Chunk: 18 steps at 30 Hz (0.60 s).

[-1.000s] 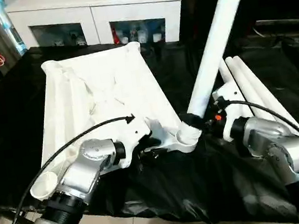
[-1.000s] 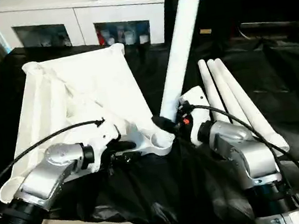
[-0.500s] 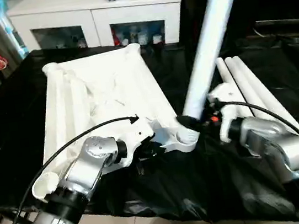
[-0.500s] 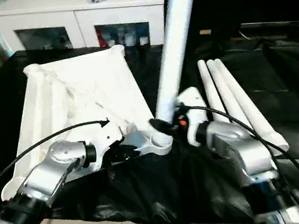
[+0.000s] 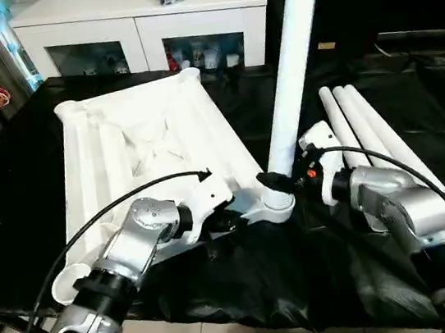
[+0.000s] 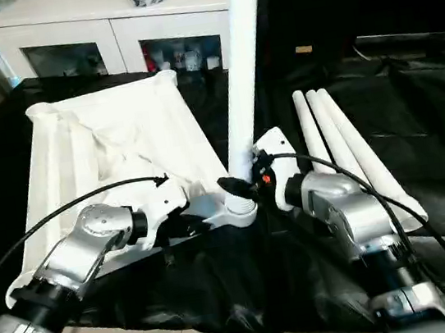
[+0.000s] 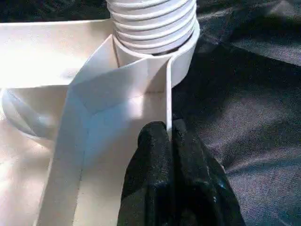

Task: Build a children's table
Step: Insert table leg to table base

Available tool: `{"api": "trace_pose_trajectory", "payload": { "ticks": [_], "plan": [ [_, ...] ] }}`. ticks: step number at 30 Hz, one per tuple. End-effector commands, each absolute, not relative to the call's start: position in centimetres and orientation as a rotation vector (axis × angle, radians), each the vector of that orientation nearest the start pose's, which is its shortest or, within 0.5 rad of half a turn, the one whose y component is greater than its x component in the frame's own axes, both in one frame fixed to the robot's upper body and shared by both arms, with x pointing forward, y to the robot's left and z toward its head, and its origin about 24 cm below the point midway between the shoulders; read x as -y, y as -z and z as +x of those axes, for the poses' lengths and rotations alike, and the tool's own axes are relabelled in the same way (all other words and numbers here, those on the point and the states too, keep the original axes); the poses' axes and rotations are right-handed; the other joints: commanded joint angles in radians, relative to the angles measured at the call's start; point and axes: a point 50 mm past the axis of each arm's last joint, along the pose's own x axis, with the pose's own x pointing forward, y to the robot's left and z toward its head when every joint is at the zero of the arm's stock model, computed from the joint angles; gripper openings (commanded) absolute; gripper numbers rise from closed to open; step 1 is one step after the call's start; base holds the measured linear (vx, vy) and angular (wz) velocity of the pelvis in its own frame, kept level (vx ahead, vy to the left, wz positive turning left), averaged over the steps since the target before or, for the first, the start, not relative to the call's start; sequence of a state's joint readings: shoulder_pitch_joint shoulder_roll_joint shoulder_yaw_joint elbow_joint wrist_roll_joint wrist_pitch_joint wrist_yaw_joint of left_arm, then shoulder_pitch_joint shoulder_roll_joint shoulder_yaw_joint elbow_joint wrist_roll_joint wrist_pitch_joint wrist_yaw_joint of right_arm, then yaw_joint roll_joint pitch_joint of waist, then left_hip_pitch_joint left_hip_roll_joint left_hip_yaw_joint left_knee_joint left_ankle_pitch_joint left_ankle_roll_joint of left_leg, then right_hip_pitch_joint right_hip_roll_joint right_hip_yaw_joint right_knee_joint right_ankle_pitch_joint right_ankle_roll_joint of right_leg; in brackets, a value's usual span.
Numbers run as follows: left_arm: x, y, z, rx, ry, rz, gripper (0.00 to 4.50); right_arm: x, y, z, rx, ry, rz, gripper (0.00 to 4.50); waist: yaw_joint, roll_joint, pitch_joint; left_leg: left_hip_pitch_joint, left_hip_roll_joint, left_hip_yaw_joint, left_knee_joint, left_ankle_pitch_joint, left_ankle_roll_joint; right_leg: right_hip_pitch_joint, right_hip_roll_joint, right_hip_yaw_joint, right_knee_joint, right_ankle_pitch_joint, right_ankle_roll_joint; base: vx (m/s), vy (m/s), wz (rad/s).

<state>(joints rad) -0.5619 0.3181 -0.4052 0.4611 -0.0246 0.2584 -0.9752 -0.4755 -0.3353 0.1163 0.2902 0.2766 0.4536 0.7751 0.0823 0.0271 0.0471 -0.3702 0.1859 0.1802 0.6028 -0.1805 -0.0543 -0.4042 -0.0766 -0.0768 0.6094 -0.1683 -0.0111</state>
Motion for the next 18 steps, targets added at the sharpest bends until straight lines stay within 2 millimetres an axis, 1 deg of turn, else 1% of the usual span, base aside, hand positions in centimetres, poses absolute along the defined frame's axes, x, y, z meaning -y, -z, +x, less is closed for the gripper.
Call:
{"api": "trace_pose_trajectory", "payload": {
  "ticks": [1,3,5,8,10,12,13,16,17,18],
  "plan": [
    [-9.1,-5.0,31.3,-0.402,1.242,0.329,0.0,14.2,-7.6,32.4,-0.334,-0.875,-0.03,1.9,-0.004,-0.009,-0.057,0.015,0.034,-0.017,-0.073,-0.283,0.004,0.041,-0.069,0.044,-0.103,-0.449,-0.131,0.0,0.0,0.0],
    [-9.0,-5.1,31.5,-0.396,1.237,0.314,0.0,14.3,-7.3,32.7,-0.349,-0.882,-0.042,1.9,-0.004,-0.012,-0.057,0.015,0.034,-0.019,-0.074,-0.288,0.004,0.041,-0.071,0.043,-0.106,-0.485,-0.117,0.0,0.0,0.0],
    [-8.9,-5.0,31.5,-0.397,1.235,0.313,0.0,14.3,-7.2,32.8,-0.353,-0.885,-0.046,1.9,-0.005,-0.011,-0.057,0.016,0.033,-0.019,-0.072,-0.288,0.007,0.039,-0.071,0.043,-0.109,-0.498,-0.114,0.0,0.0,0.0],
    [-8.8,-5.0,31.8,-0.398,1.219,0.308,0.0,14.5,-7.0,33.2,-0.358,-0.875,-0.034,1.9,-0.006,-0.014,-0.057,0.014,0.033,-0.019,-0.073,-0.284,0.011,0.04,-0.07,0.042,-0.108,-0.495,-0.115,0.0,0.0,0.0],
    [-8.8,-5.0,31.8,-0.397,1.218,0.307,0.0,14.5,-6.9,33.2,-0.358,-0.873,-0.03,1.9,-0.008,-0.013,-0.057,0.013,0.034,-0.019,-0.074,-0.281,0.015,0.04,-0.07,0.043,-0.108,-0.494,-0.116,0.0,0.0,0.0],
    [-8.6,-5.0,31.9,-0.398,1.212,0.295,0.0,14.6,-6.7,33.2,-0.359,-0.868,-0.023,1.9,-0.009,-0.011,-0.057,0.013,0.034,-0.019,-0.074,-0.283,0.016,0.039,-0.069,0.043,-0.108,-0.494,-0.116,0.0,0.0,0.0],
    [-8.6,-5.0,31.9,-0.399,1.212,0.294,0.0,14.7,-6.6,33.2,-0.36,-0.864,-0.016,1.9,-0.009,-0.012,-0.057,0.015,0.034,-0.019,-0.074,-0.289,0.016,0.038,-0.069,0.043,-0.109,-0.496,-0.117,0.0,0.0,0.0],
    [-8.5,-5.0,31.9,-0.397,1.212,0.295,0.0,14.8,-6.4,33.1,-0.353,-0.86,0.008,1.9,-0.011,-0.011,-0.057,0.014,0.033,-0.02,-0.075,-0.293,0.018,0.038,-0.07,0.044,-0.11,-0.502,-0.116,0.0,0.0,0.0],
    [-8.5,-5.0,32.0,-0.395,1.207,0.295,0.0,15.0,-6.3,33.0,-0.344,-0.854,0.037,1.9,-0.012,-0.011,-0.056,0.013,0.034,-0.021,-0.076,-0.294,0.018,0.039,-0.07,0.044,-0.109,-0.501,-0.117,0.0,0.0,0.0],
    [-8.5,-5.0,32.0,-0.394,1.202,0.295,0.0,15.1,-6.2,32.9,-0.336,-0.851,0.056,1.9,-0.012,-0.012,-0.057,0.015,0.034,-0.02,-0.075,-0.297,0.02,0.037,-0.069,0.044,-0.11,-0.503,-0.116,0.0,0.0,0.0]
  ]
}}
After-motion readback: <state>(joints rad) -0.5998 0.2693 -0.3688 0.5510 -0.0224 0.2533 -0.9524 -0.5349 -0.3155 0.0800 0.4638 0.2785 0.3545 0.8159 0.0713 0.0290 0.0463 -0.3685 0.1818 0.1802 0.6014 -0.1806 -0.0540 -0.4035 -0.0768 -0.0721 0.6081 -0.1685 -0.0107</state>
